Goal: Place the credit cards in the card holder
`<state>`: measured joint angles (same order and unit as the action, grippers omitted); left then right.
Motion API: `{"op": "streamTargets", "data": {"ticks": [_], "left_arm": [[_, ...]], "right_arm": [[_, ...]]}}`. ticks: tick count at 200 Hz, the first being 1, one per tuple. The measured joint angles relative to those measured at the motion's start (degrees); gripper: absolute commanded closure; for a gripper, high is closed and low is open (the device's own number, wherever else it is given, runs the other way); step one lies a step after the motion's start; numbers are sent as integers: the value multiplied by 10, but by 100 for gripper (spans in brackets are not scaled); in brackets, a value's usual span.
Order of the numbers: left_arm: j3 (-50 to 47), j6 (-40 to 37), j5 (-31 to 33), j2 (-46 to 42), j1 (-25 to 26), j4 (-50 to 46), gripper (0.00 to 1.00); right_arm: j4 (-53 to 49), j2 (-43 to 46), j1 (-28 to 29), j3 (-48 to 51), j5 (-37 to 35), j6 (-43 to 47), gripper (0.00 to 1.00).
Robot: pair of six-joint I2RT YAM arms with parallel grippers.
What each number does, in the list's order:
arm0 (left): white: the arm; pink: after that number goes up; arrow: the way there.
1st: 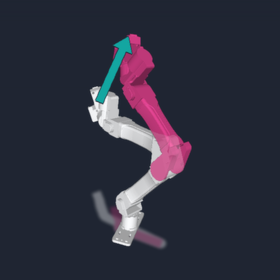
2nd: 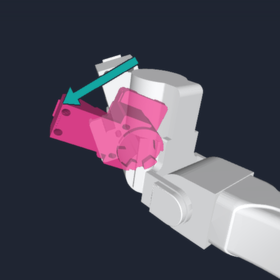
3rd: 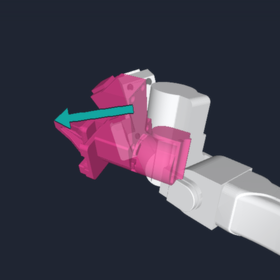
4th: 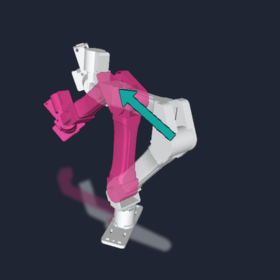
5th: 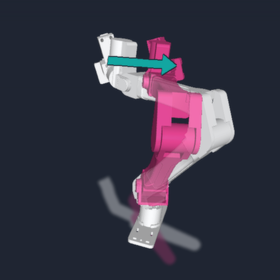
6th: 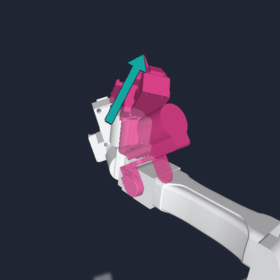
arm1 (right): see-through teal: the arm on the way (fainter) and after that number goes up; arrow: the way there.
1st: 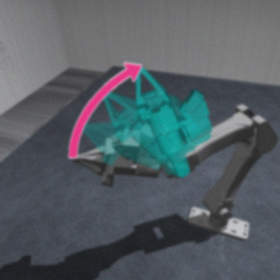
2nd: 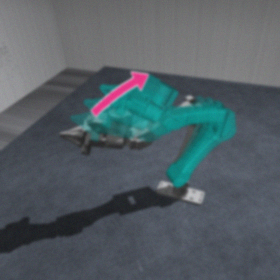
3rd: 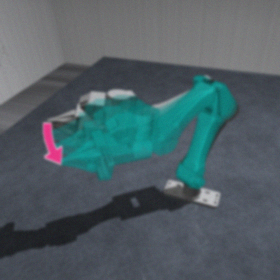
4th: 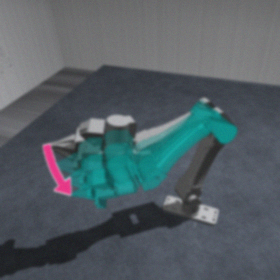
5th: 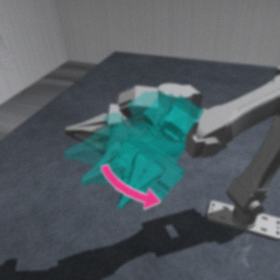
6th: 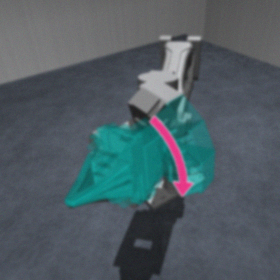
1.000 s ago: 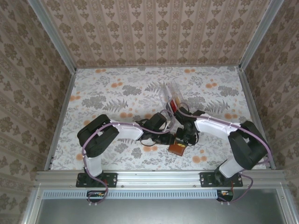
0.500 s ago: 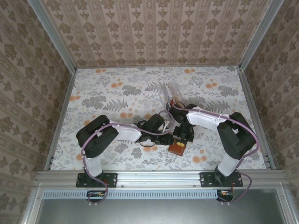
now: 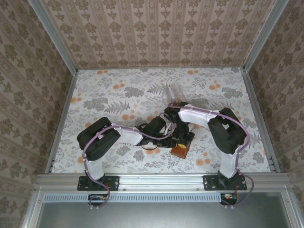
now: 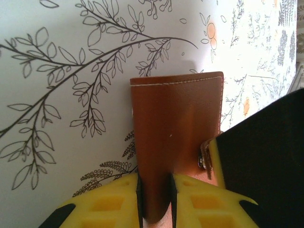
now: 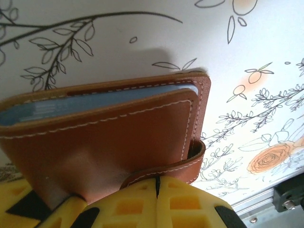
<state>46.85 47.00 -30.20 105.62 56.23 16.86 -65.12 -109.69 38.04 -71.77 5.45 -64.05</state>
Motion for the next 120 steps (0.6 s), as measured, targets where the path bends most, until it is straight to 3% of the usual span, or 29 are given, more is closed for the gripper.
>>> {"op": "streamTargets", "data": {"ticks": [120], "left_arm": [[-61,59,-6,-5,-14,114,79]], "right_arm": [[-45,-50,17,-39,-17,-42,99]]}}
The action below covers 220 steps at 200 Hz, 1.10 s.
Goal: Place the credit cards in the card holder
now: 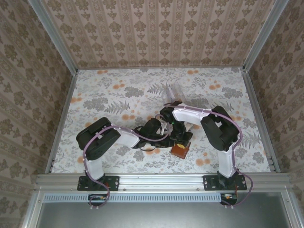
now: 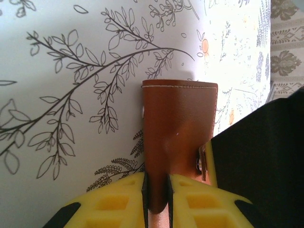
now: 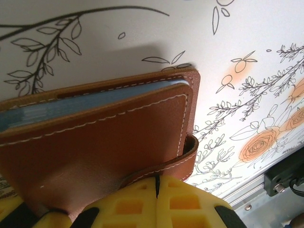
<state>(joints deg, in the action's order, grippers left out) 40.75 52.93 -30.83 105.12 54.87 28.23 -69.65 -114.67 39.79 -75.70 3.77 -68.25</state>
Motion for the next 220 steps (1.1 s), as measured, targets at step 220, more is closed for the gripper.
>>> {"op": "streamTargets", "data": {"ticks": [220], "left_arm": [[-44,-52,78,-109,2,-122,62]], "right_arm": [[260,205,45,186,-72,47,84]]}}
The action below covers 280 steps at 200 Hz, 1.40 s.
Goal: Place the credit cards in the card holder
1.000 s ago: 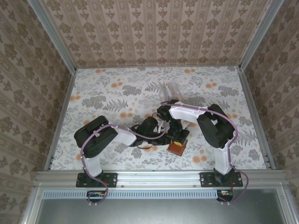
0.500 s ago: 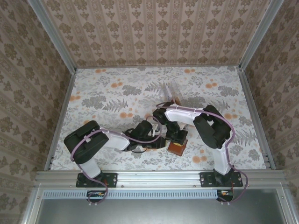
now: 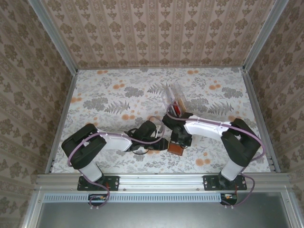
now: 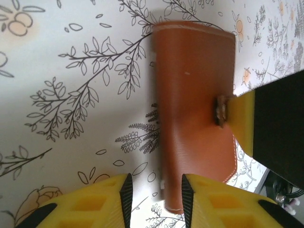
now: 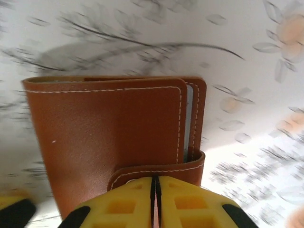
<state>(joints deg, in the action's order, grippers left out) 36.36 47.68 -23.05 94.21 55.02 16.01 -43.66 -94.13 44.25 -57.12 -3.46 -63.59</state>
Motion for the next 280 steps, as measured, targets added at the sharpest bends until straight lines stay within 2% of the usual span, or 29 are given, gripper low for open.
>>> {"op": "streamTargets", "data": {"ticks": [13,41,112,122,134,147,152,170,177,179,182,196,213,236,259,280], "left_arm": [[7,-7,-1,1,-1,-10,61],[19,-17,-4,8,-4,-22,60],[25,-26,-11,8,-15,-37,56],[24,-28,-3,1,-15,-42,53],[22,-37,14,-21,-19,-61,46],[17,-53,47,-66,-30,-92,34],[16,-56,63,-87,-37,-106,29],[17,-85,139,-176,-81,-167,16],[20,-98,172,-208,-108,-191,6],[21,-104,182,-217,-116,-197,2],[22,-112,196,-229,-129,-205,0],[28,-138,263,-275,-191,-236,0],[42,-176,343,-306,-261,-274,0],[53,-230,439,-317,-354,-297,0],[40,-267,480,-316,-445,-287,0],[-18,-316,503,-312,-473,-210,0]], "right_arm": [[39,26,0,24,0,5,79],[76,89,-9,71,0,9,78],[83,189,-42,116,-15,16,78],[74,201,-50,116,-32,21,71],[53,221,-66,115,-70,31,57],[22,249,-94,106,-125,53,51],[12,258,-107,98,-146,65,46],[14,294,-159,73,-242,124,18],[40,308,-176,75,-286,156,10],[49,311,-180,77,-298,165,10],[68,315,-186,83,-316,181,9],[179,326,-213,130,-382,276,7],[295,297,-251,183,-401,373,7],[443,206,-309,235,-382,466,7],[585,147,-331,285,-338,539,6],[720,119,-345,318,-277,586,6]]}}
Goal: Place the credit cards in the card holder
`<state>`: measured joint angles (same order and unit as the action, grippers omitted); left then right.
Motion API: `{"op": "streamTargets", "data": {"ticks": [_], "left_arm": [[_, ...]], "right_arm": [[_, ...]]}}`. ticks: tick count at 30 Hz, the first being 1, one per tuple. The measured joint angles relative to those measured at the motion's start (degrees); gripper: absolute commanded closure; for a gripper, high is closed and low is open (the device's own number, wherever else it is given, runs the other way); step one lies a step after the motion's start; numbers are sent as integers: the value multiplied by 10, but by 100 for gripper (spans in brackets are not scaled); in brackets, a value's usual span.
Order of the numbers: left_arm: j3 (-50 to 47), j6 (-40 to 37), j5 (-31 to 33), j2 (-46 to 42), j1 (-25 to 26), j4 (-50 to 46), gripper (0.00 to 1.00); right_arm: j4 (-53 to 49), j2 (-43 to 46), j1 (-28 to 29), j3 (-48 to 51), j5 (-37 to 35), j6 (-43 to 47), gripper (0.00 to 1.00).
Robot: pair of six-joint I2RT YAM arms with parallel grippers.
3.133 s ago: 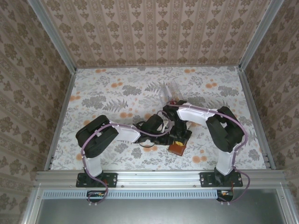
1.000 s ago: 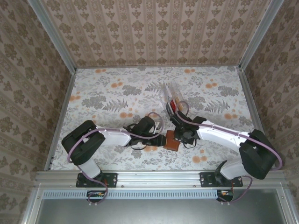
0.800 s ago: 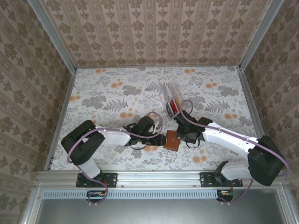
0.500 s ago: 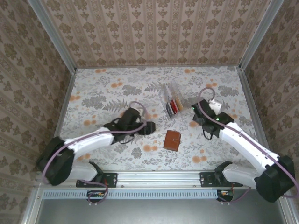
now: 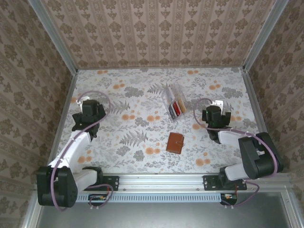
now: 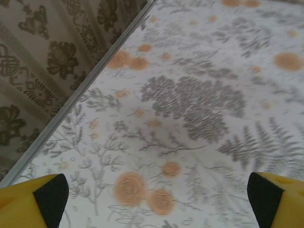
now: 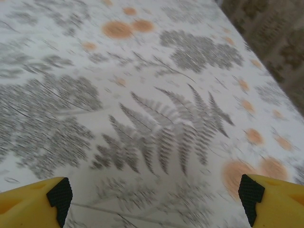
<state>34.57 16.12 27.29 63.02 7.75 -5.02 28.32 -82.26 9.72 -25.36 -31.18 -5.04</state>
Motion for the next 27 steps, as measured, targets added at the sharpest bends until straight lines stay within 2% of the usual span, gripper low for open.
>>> {"op": "streamTargets", "data": {"ticks": [7,8,14,19,27], "left_arm": [[-133,-109,-42,88,-9,250,0],[-139,-126,-57,109,-10,286,0],[-143,-177,-133,231,-26,500,0],[-136,-179,-179,254,-52,518,0],[-131,-179,-179,254,-52,538,0]], "right_arm": [[188,-40,-51,34,107,23,4],[193,-48,-55,37,112,22,1],[208,-55,-59,37,125,19,0],[215,-55,-59,37,128,19,0],[217,-55,-59,37,129,19,0]]}}
